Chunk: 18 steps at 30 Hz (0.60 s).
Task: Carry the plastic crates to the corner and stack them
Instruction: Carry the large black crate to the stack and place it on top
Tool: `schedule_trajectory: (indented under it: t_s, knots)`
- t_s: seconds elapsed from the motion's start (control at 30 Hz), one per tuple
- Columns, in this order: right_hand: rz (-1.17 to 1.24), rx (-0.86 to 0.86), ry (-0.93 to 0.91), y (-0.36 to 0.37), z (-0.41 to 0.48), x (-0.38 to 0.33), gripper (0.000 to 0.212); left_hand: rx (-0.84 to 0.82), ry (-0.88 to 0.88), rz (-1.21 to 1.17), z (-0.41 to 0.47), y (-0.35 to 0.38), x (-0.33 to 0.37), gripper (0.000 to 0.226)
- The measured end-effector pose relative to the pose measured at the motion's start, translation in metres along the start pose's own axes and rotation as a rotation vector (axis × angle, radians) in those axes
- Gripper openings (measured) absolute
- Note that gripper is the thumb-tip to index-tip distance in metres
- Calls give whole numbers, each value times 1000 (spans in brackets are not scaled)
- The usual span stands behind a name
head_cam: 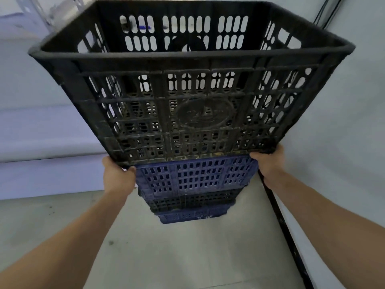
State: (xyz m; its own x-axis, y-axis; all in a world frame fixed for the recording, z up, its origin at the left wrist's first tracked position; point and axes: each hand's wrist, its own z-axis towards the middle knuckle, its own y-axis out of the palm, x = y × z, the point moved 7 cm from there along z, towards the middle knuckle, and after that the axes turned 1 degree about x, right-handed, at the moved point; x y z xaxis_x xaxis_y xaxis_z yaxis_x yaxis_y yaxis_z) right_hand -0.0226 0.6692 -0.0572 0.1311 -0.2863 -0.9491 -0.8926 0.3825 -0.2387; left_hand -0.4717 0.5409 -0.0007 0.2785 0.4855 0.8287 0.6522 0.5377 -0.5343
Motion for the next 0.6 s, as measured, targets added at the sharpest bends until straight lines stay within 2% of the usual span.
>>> schedule_trajectory:
  t_s: [0.2,0.47,0.5,0.6]
  knots:
    - [-21,33,38,9,-27,-22,69,26,10,-43,23,-4,4,43]
    - [22,47,20,13,-43,-25,64,-13,14,-119,47,-7,-10,43]
    - [29,40,8,12,-45,-24,65,-30,11,-148,46,-8,-15,49]
    - [105,8,-6,6,-45,-9,76,-66,-54,-168,43,-11,-43,83]
